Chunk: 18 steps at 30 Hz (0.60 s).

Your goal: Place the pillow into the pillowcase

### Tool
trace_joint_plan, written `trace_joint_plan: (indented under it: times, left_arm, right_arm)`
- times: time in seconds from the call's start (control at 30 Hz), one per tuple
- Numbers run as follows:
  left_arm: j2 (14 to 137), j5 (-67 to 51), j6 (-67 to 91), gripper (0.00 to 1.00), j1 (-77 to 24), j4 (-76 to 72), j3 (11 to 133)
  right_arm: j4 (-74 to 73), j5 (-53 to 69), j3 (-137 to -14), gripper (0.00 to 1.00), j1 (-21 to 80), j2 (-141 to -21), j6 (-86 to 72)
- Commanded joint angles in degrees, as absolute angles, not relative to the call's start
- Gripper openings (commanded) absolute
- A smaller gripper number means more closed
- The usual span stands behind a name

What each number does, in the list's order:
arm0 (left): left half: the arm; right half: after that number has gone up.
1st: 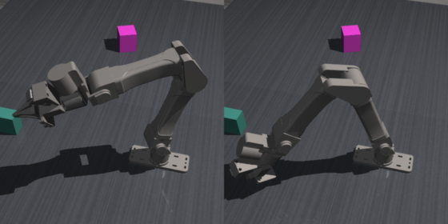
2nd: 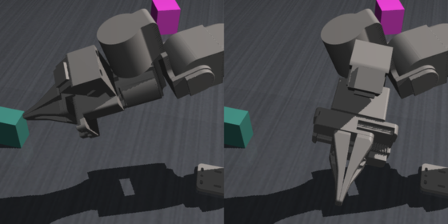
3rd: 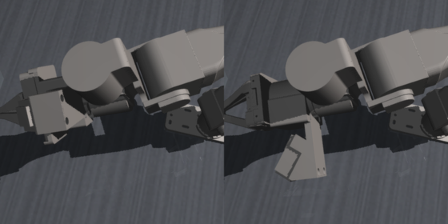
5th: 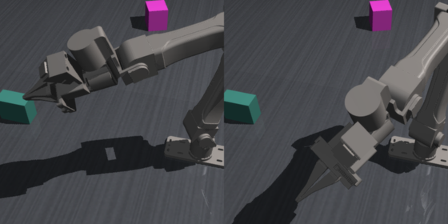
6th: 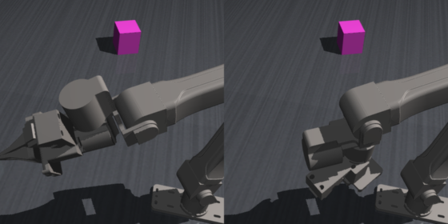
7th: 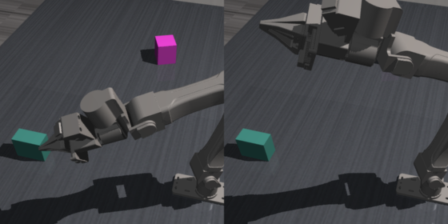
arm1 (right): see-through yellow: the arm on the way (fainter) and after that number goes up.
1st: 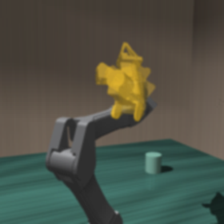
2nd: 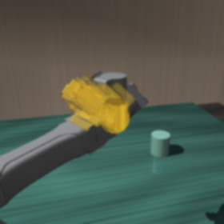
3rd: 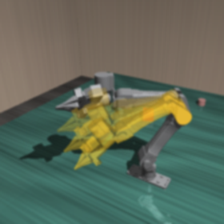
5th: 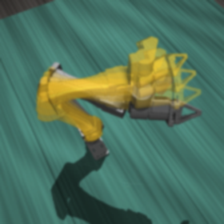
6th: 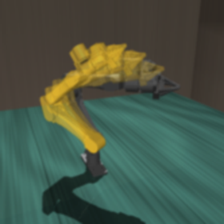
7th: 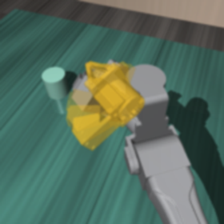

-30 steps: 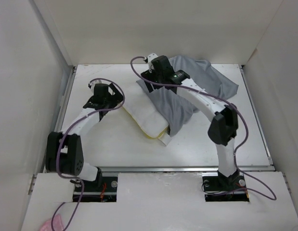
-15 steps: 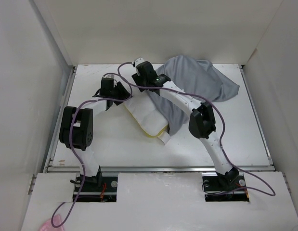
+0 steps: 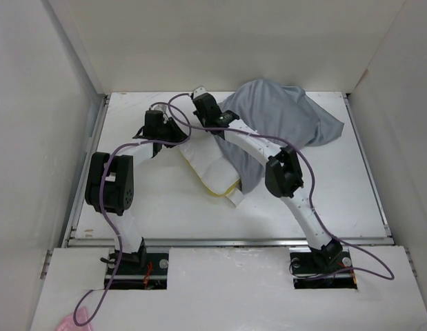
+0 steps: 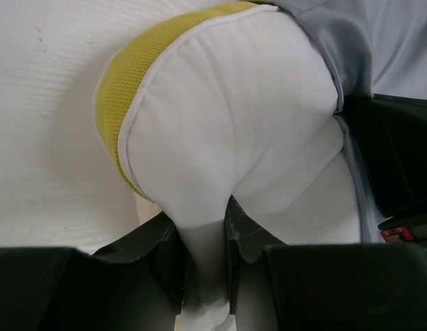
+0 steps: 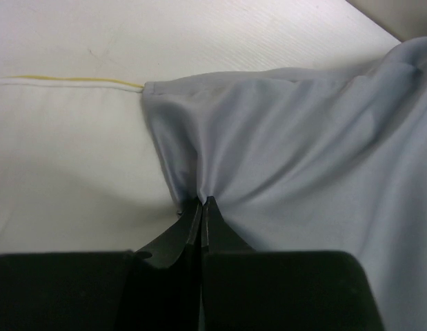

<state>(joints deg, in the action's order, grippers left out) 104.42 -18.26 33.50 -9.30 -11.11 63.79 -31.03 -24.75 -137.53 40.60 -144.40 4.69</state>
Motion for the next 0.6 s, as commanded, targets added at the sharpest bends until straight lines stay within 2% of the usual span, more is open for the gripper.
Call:
trace_joint_plan:
  times: [0.0,0.1,0.27,0.43,0.5,0.57]
  left_arm:
    - [100.81,-18.98,30.94,0.00,-9.58,-12.30,64.86]
    - [100.81,-21.53,30.94,0.00,-10.19,-12.83,64.86]
    - [98.09,-22.85,30.94,0.00,-12.22,-16.52,65.39]
    - [93.70,-24.26,33.48,0.00,-14.24,-21.26,65.39]
    - [91.59,-24.26,36.19,0.00,-15.38,-24.68,64.87]
    - [89.66,-23.64,38.92,0.00,-15.90,-28.02,63.38]
  right_arm:
    - [-29.18,-22.09,-140.54,0.00,40.87,-143.01,3.96]
    - [-29.18,-14.62,-140.54,0.00,40.87,-138.53,3.96]
    - [-31.11,10.30,-140.54,0.00,41.39,-131.93,3.96]
    - [-40.51,28.88,-143.96,0.00,42.71,-129.29,5.35]
    - [-41.21,38.96,-143.96,0.00,42.71,-128.06,5.36]
    - [-41.22,43.92,-143.96,0.00,42.71,-126.04,5.36]
